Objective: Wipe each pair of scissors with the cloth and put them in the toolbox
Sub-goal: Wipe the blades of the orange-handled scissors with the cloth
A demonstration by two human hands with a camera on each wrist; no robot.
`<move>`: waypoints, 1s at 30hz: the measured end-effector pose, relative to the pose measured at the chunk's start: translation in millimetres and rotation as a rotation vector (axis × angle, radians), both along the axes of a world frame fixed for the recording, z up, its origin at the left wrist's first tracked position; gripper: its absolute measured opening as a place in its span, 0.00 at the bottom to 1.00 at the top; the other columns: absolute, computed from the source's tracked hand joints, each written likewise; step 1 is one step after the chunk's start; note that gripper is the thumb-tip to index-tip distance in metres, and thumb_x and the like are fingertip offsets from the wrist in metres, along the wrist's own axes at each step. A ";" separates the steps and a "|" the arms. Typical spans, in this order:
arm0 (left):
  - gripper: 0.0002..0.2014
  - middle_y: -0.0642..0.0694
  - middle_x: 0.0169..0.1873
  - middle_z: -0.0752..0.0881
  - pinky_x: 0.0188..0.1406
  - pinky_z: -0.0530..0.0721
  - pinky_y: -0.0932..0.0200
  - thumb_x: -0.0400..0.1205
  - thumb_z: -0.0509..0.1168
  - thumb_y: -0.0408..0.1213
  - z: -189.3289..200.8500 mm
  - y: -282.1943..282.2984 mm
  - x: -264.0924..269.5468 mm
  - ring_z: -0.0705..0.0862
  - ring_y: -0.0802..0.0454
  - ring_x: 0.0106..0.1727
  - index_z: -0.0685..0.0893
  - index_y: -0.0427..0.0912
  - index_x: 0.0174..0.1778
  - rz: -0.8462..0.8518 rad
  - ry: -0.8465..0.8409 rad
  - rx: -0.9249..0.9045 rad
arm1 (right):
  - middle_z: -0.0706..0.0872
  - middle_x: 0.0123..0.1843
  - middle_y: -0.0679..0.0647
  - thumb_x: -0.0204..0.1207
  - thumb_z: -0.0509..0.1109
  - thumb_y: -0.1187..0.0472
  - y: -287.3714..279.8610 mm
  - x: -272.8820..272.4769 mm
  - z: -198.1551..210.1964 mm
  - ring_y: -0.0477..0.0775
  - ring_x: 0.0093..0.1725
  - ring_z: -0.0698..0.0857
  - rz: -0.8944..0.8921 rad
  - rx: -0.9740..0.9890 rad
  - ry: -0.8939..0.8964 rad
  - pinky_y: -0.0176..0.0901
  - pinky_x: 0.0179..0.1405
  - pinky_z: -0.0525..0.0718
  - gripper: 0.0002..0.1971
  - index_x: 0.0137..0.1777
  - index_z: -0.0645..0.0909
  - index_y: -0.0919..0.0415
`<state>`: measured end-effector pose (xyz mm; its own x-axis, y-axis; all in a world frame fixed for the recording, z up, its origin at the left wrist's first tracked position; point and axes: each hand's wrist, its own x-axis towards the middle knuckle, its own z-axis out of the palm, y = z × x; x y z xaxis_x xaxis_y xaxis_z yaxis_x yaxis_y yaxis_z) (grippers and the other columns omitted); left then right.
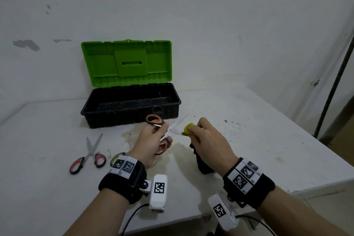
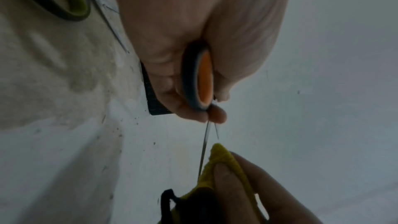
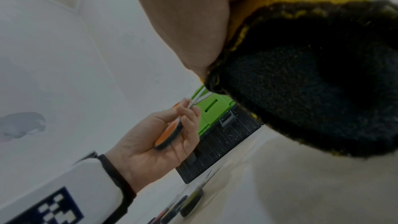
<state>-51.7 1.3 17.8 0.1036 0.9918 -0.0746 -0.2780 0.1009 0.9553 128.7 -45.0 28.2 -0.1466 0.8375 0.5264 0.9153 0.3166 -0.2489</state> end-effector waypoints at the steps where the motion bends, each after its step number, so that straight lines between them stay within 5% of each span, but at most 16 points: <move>1: 0.07 0.39 0.42 0.81 0.30 0.86 0.57 0.87 0.66 0.35 0.4 0.0 0.9 0.83 0.51 0.27 0.80 0.34 0.52 0.013 0.002 0.008 | 0.70 0.43 0.49 0.84 0.65 0.55 -1.8 -1.4 0.7 0.54 0.30 0.73 0.003 0.004 0.003 0.54 0.21 0.80 0.06 0.52 0.83 0.53; 9: 0.10 0.43 0.34 0.81 0.26 0.85 0.55 0.88 0.64 0.40 0.9 -5.9 9.5 0.82 0.49 0.25 0.80 0.35 0.48 0.110 0.090 0.123 | 0.68 0.42 0.50 0.81 0.69 0.61 -19.9 -23.6 22.4 0.50 0.33 0.65 0.054 0.106 -0.032 0.49 0.19 0.75 0.01 0.50 0.80 0.58; 13: 0.14 0.43 0.31 0.84 0.27 0.86 0.52 0.89 0.63 0.42 0.2 -9.4 15.0 0.85 0.49 0.29 0.81 0.33 0.47 0.094 0.186 0.212 | 0.59 0.42 0.46 0.75 0.75 0.64 -12.4 -35.4 15.6 0.49 0.34 0.61 0.016 0.079 -0.128 0.42 0.16 0.68 0.09 0.47 0.76 0.56; 17: 0.14 0.47 0.28 0.82 0.28 0.89 0.47 0.88 0.64 0.39 -1.4 -10.3 15.4 0.84 0.50 0.27 0.82 0.34 0.41 0.109 0.223 0.245 | 0.67 0.42 0.49 0.74 0.76 0.64 -2.2 -34.9 7.3 0.48 0.34 0.62 -0.002 0.077 -0.138 0.42 0.16 0.66 0.09 0.46 0.78 0.56; 21: 0.11 0.44 0.31 0.80 0.24 0.86 0.55 0.88 0.65 0.36 -4.9 -10.7 14.5 0.83 0.52 0.24 0.80 0.33 0.42 0.127 0.209 0.207 | 0.66 0.44 0.49 0.80 0.69 0.61 15.0 -15.7 14.5 0.51 0.34 0.66 -0.081 0.040 -0.035 0.44 0.23 0.68 0.02 0.50 0.82 0.56; 24: 0.10 0.41 0.36 0.79 0.23 0.85 0.56 0.87 0.65 0.38 -8.7 -10.1 15.1 0.83 0.53 0.24 0.79 0.33 0.46 0.143 0.198 0.167 | 0.67 0.43 0.49 0.84 0.64 0.59 22.6 -2.0 23.5 0.54 0.32 0.71 -0.141 0.055 0.042 0.45 0.25 0.74 0.08 0.53 0.84 0.56; 30: 0.11 0.40 0.36 0.84 0.23 0.85 0.55 0.87 0.66 0.40 -5.0 -10.0 20.8 0.84 0.53 0.25 0.81 0.32 0.50 0.153 0.185 0.192 | 0.65 0.41 0.49 0.77 0.73 0.63 -11.0 -34.4 13.4 0.49 0.34 0.63 0.017 0.090 -0.090 0.42 0.17 0.66 0.04 0.46 0.80 0.57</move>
